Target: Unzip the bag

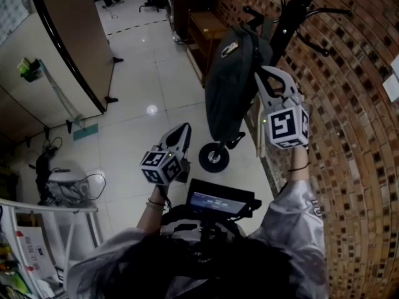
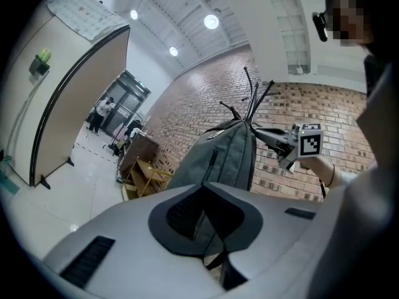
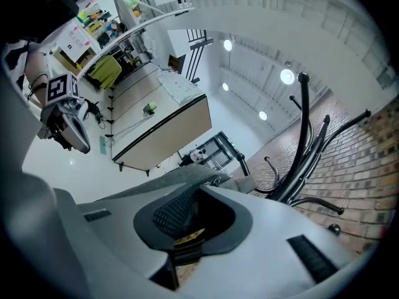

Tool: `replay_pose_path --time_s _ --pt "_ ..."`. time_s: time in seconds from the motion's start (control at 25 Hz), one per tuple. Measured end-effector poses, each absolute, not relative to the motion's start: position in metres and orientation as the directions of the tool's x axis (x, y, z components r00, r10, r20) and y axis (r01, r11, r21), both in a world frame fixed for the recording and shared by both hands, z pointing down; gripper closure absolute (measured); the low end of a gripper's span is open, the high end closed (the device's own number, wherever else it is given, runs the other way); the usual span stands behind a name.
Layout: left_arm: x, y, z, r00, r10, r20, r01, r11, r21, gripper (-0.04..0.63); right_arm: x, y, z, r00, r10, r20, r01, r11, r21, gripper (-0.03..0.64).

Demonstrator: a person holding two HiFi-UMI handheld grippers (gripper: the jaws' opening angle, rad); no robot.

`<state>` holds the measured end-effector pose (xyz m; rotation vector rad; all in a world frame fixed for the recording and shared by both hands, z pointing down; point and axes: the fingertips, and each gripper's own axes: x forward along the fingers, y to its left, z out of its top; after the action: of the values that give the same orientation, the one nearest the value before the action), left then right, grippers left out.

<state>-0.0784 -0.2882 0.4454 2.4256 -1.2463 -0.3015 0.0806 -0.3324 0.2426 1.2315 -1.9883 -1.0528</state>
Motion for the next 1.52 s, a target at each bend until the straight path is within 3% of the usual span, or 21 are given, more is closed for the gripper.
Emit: replay_pose_path --time_s 0.28,0.6,1.04,1.2,1.32,1.52 --pt "-0.075 -0.291 0.448 0.588 -0.809 -0.013 -0.714 -0.526 0.463 0.586 0.085 -0.330 0.219 -0.442 -0.895 -0.055 -0.530 0.212 0.821 0.597" --pt "-0.068 -0.293 0.449 0.579 -0.816 -0.006 -0.719 -0.514 0.468 0.586 0.087 -0.339 0.220 -0.466 -0.884 0.042 -0.471 0.288 0.834 0.595" --pt "-0.065 -0.292 0.451 0.566 -0.824 -0.005 -0.724 -0.500 0.475 0.586 0.081 -0.349 0.219 -0.460 -0.887 0.040 -0.493 0.293 0.819 0.592" --pt "-0.068 -0.291 0.452 0.559 -0.829 0.000 -0.730 -0.492 0.475 0.586 0.077 -0.345 0.226 -0.495 -0.863 0.101 -0.422 0.341 0.840 0.598" --pt "-0.071 -0.292 0.452 0.556 -0.831 -0.004 -0.729 -0.491 0.477 0.586 0.076 -0.339 0.229 -0.486 -0.865 0.130 -0.372 0.339 0.864 0.600" --pt "-0.062 -0.288 0.452 0.571 -0.821 0.000 -0.721 -0.501 0.478 0.586 0.083 -0.332 0.236 -0.444 -0.885 0.141 -0.402 0.338 0.851 0.600"
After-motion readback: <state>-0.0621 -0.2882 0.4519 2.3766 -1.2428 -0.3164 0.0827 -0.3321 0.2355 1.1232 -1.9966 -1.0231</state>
